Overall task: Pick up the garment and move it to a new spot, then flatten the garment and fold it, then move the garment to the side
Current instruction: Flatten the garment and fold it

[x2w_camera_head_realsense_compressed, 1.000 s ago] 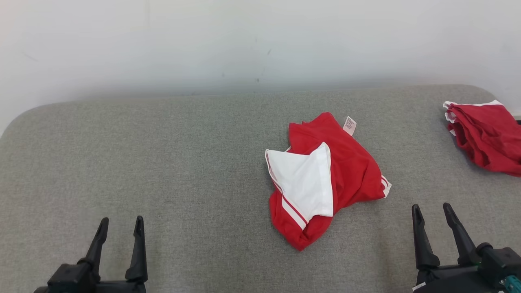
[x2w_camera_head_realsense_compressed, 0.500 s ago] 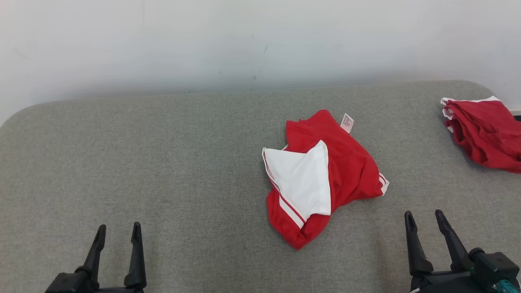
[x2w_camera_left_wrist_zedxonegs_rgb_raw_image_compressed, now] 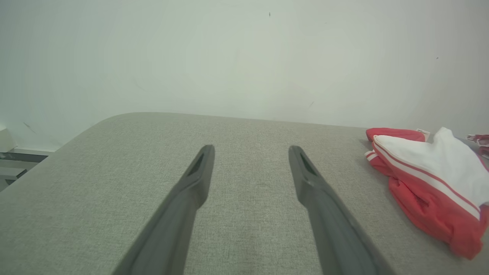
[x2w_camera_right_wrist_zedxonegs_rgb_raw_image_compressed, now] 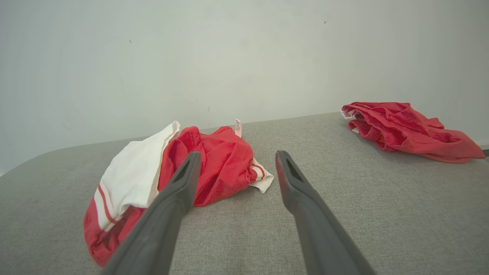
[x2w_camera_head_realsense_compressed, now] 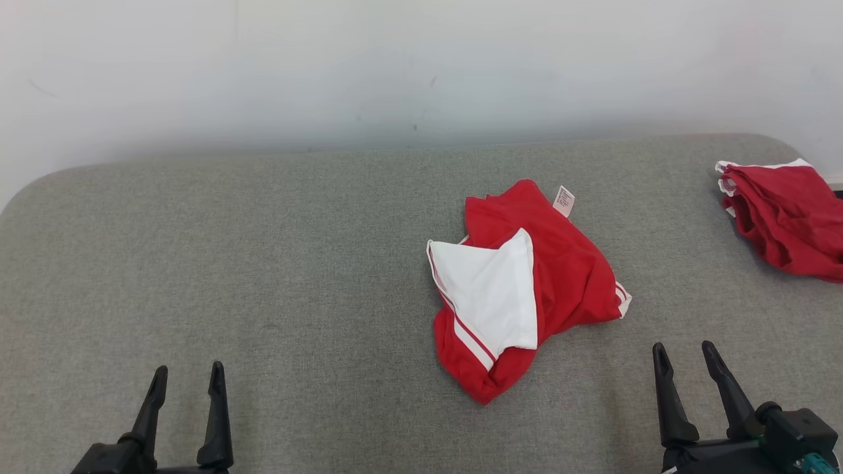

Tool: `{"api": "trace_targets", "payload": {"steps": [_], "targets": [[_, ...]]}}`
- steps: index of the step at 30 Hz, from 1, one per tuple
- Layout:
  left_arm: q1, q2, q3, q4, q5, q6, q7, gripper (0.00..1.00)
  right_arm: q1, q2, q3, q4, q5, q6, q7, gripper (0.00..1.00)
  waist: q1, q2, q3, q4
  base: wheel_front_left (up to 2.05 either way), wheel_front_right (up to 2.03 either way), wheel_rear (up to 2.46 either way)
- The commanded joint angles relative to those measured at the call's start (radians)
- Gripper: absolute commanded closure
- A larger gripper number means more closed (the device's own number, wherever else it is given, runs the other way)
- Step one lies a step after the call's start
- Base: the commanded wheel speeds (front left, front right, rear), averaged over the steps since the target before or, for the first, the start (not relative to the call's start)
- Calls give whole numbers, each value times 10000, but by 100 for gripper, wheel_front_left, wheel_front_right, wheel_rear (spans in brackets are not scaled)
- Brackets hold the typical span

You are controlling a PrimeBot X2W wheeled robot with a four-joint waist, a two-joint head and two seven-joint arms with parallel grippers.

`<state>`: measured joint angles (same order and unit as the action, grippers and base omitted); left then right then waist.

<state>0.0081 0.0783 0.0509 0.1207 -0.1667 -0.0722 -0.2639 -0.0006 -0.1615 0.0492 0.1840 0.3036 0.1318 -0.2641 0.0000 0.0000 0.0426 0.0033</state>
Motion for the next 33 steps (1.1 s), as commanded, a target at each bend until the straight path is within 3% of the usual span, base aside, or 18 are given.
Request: {"api": "trace_targets", "payload": {"steps": [1, 10, 15, 23, 33], "targets": [[-1, -26, 66, 36, 93, -64, -4, 0, 27, 5, 4, 23, 31, -24, 0, 0, 0, 0, -6, -3, 0, 0, 0], [-220, -140, 122, 72, 254, -210, -4, 0, -46, -2, 28, 54, 48, -24, 0, 0, 0, 0, 29, -58, 0, 0, 0], [-1020, -190, -487, 271, 362, -333, -4, 0, -203, -17, 98, 33, 83, -24, 0, 0, 0, 0, 224, -222, 0, 0, 0], [-3806, -226, -2361, 1624, 511, -557, 29, 0, -576, 47, 122, 90, 217, -24, 0, 0, 0, 0, 784, -947, 0, 0, 0], [-6696, -257, -4642, 3673, -50, -567, 956, 0, -1021, 345, 65, 138, 332, -25, 0, 0, 0, 0, 1539, -2494, 0, 0, 0]]}}
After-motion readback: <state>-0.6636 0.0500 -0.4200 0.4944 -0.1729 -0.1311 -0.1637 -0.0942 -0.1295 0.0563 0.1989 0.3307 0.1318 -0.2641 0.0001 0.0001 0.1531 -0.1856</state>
